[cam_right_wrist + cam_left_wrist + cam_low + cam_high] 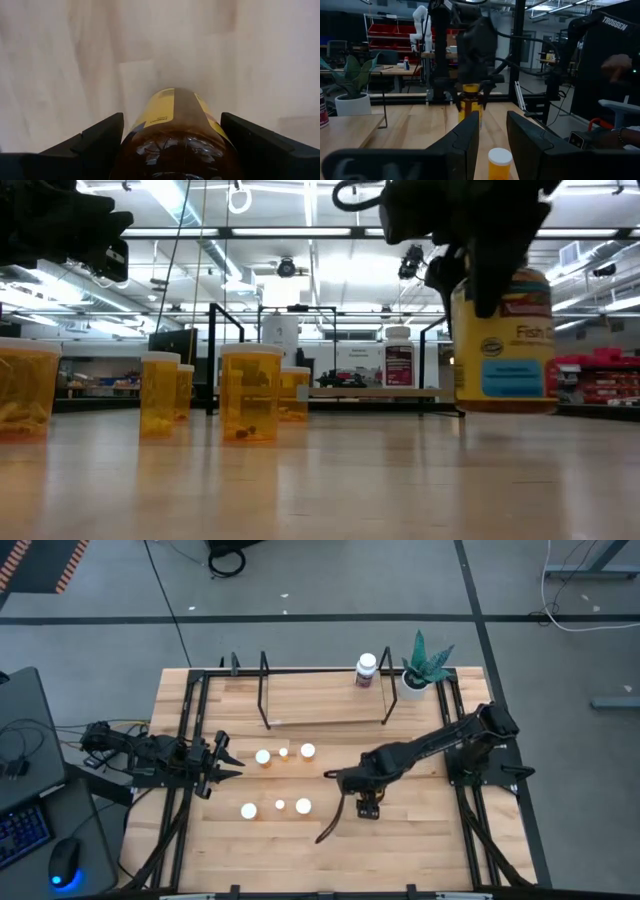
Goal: Pick and place medicine bottles onto shelf by color
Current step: Put the yellow bottle on the shelf, then put the large orange bottle on the shelf
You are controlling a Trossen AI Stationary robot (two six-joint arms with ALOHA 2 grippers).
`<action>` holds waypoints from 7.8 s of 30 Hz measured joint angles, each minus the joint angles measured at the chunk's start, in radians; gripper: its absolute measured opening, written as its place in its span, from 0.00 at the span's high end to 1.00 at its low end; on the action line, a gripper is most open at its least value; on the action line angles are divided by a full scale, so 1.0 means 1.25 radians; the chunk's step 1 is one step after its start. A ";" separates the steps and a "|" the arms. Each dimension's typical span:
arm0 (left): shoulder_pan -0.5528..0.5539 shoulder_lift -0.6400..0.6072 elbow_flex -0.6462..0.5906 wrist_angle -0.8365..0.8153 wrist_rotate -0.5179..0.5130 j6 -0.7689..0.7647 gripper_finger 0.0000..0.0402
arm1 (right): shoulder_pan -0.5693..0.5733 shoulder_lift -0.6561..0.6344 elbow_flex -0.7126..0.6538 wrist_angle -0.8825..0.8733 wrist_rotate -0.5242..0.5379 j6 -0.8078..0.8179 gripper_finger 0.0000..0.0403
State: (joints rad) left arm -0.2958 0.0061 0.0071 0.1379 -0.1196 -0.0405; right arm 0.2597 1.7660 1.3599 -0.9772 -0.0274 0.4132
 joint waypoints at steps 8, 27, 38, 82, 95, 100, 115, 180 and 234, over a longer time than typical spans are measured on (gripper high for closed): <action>0.000 0.000 0.000 0.000 0.000 0.000 0.73 | -0.090 0.000 0.052 -0.026 0.009 -0.102 0.17; 0.000 0.000 0.000 0.000 0.000 0.000 0.73 | -0.396 0.001 0.206 -0.123 0.070 -0.446 0.17; 0.000 0.000 0.000 0.000 0.000 0.000 0.73 | -0.526 0.001 0.205 -0.122 0.032 -0.533 0.17; 0.000 0.000 0.000 0.000 0.000 0.000 0.73 | -0.614 -0.001 0.145 -0.005 0.092 -0.608 0.02; 0.000 0.000 0.000 0.000 0.000 0.000 0.73 | -0.605 -0.002 0.291 0.009 0.033 -0.633 0.02; 0.000 0.000 0.000 0.000 0.000 0.000 0.73 | -0.592 -0.002 0.313 0.064 -0.038 -0.620 0.02; 0.000 0.000 0.000 0.000 0.000 0.000 0.73 | -0.461 0.000 0.288 0.287 -0.107 -0.540 0.02; 0.000 0.000 0.000 0.005 0.000 0.000 0.73 | -0.200 0.198 0.203 0.480 -0.056 -0.450 0.02; 0.000 0.000 0.000 0.005 0.000 0.000 0.73 | -0.314 0.210 -0.003 0.608 -0.013 -0.470 0.26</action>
State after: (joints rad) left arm -0.2956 0.0063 0.0069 0.1444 -0.1195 -0.0402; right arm -0.1333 2.0289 1.3567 -0.2176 -0.0436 -0.1749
